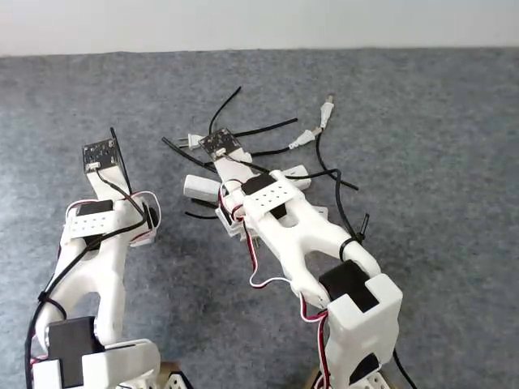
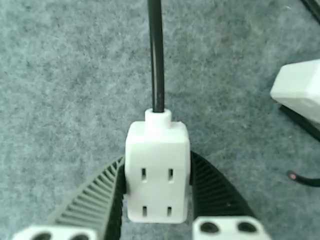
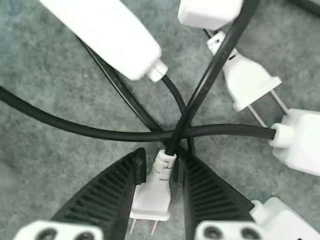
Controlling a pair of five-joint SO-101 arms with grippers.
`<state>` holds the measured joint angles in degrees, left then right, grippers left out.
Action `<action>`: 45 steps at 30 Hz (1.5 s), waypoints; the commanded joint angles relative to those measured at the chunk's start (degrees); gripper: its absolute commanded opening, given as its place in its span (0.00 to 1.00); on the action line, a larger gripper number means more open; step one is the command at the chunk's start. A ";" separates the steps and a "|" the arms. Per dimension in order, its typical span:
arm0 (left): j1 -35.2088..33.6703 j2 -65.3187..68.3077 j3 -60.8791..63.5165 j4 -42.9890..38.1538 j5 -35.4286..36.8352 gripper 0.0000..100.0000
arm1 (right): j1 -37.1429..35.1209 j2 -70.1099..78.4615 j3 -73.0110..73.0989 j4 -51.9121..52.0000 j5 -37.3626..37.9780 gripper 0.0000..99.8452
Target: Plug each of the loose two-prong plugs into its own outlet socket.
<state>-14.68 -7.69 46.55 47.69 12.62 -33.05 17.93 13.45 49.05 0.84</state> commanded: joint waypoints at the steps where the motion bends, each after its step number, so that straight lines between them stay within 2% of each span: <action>1: 0.26 -0.18 -2.07 -1.32 -0.35 0.01 | 1.80 -0.13 -4.84 -1.10 0.35 0.08; 4: 0.26 -0.18 -1.98 -1.32 -0.35 0.01 | 2.24 0.13 -5.27 -1.01 0.26 0.00; 13: 0.26 -0.09 -1.98 -1.32 -0.35 0.01 | 2.42 -0.13 -5.10 -0.22 0.26 0.01; 16: 0.35 -0.09 -1.98 -1.32 -0.35 0.01 | 2.24 -0.92 -5.54 3.03 0.26 0.01; 31: 0.62 -0.62 -1.98 -1.32 -0.26 0.01 | 2.86 -24.48 4.13 19.21 2.90 0.01; 35: 0.88 -0.62 -2.07 -1.32 -0.09 0.01 | 7.52 -31.78 8.62 16.57 3.34 0.01; 42: 6.24 -0.62 -1.89 -0.97 0.35 0.01 | 17.98 -35.91 14.24 14.29 3.60 0.01; 45: 10.29 -0.70 -2.07 -0.53 4.13 0.01 | 21.49 -36.26 16.70 11.91 3.60 0.01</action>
<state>-7.91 -7.52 46.55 47.69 13.85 -14.95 -15.47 29.80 63.65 3.65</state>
